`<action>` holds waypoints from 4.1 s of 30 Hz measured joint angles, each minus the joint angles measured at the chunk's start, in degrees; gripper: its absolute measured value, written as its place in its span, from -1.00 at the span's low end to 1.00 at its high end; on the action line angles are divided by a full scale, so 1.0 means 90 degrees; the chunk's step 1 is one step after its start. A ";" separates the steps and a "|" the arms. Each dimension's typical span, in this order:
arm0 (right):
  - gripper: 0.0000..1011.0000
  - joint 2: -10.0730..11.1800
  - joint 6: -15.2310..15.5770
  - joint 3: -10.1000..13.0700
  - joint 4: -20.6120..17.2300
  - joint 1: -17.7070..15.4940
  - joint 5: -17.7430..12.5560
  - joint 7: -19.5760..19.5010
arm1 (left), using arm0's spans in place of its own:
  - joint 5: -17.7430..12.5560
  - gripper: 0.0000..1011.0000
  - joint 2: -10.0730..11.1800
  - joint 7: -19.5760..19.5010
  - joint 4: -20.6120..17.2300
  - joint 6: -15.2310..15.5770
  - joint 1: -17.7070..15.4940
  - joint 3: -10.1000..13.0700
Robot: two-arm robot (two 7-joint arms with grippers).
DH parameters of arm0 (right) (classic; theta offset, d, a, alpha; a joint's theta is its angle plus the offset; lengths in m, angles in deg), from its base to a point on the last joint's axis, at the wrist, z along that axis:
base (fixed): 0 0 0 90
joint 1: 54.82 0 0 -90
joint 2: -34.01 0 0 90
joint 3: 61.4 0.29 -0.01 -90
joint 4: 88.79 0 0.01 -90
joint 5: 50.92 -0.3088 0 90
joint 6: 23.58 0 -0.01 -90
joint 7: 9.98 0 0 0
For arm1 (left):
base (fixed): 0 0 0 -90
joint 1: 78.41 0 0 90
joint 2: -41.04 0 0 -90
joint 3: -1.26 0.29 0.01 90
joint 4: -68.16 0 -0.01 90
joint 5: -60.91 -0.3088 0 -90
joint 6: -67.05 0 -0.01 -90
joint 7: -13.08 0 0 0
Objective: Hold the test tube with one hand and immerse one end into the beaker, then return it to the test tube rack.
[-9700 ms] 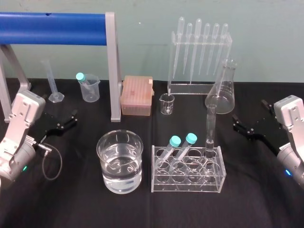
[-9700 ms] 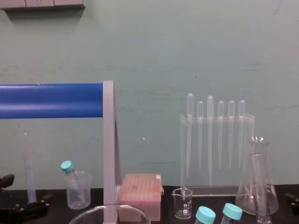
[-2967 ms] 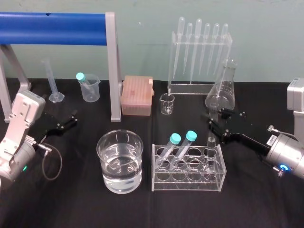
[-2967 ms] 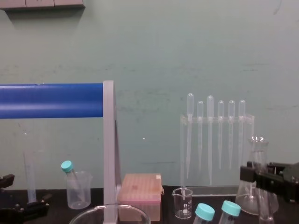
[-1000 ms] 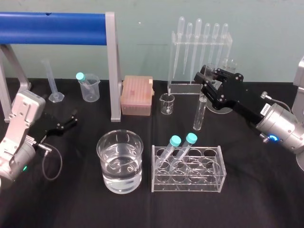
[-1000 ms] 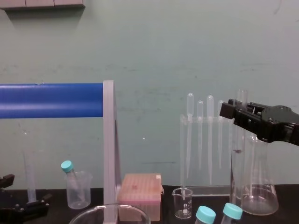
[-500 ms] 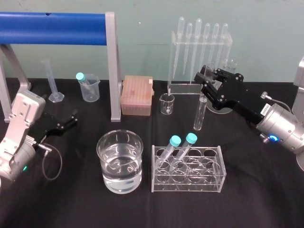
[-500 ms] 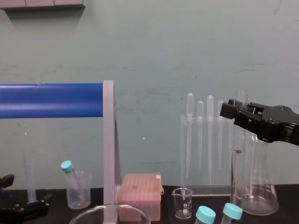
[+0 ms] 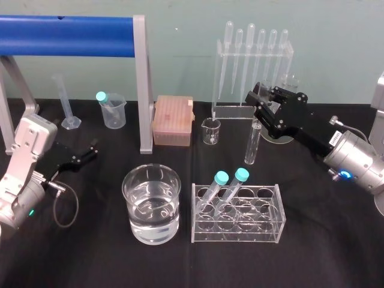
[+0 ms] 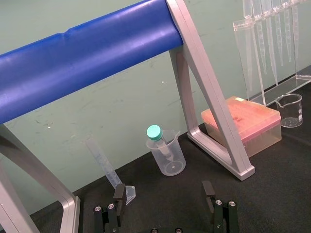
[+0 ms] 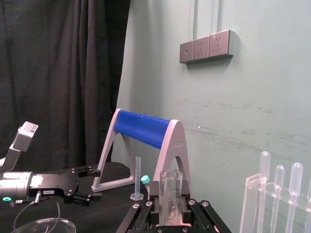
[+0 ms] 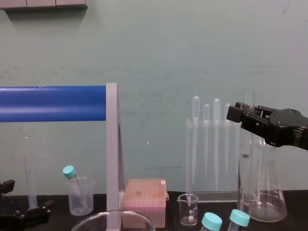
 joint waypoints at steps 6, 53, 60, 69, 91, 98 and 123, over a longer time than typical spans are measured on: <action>-0.51 0.0000 0.0000 0.0000 0.0000 0.0000 0.0000 0.0000 | 0.0000 0.98 0.0000 0.0000 0.0000 0.0000 0.0000 0.0000; -0.52 -0.0796 0.0163 -0.1236 0.0573 0.1538 -0.0944 0.2259 | 0.0000 0.98 0.0000 0.0000 0.0000 0.0000 0.0000 0.0000; -0.52 -0.0884 0.0292 -0.1495 0.0581 0.1612 -0.1091 0.2464 | 0.0000 0.98 0.0000 0.0000 0.0000 0.0000 0.0000 0.0000; -0.52 -0.0961 0.0445 -0.1842 0.0765 0.1706 -0.1147 0.2576 | 0.0000 0.98 0.0000 0.0000 0.0000 0.0000 0.0000 0.0000; -0.52 -0.1412 0.0626 -0.2377 0.1927 0.2172 -0.0821 0.2526 | 0.0001 0.98 0.0000 0.0000 0.0000 0.0000 0.0000 0.0001; -0.52 -0.1496 0.0619 -0.2400 0.2064 0.2229 -0.0740 0.2529 | 0.0001 0.98 0.0000 0.0000 0.0000 0.0000 0.0000 0.0000; -0.52 -0.1524 0.0774 -0.2481 0.2277 0.2246 -0.0533 0.2526 | 0.0001 0.98 0.0000 0.0000 0.0000 0.0000 0.0000 0.0000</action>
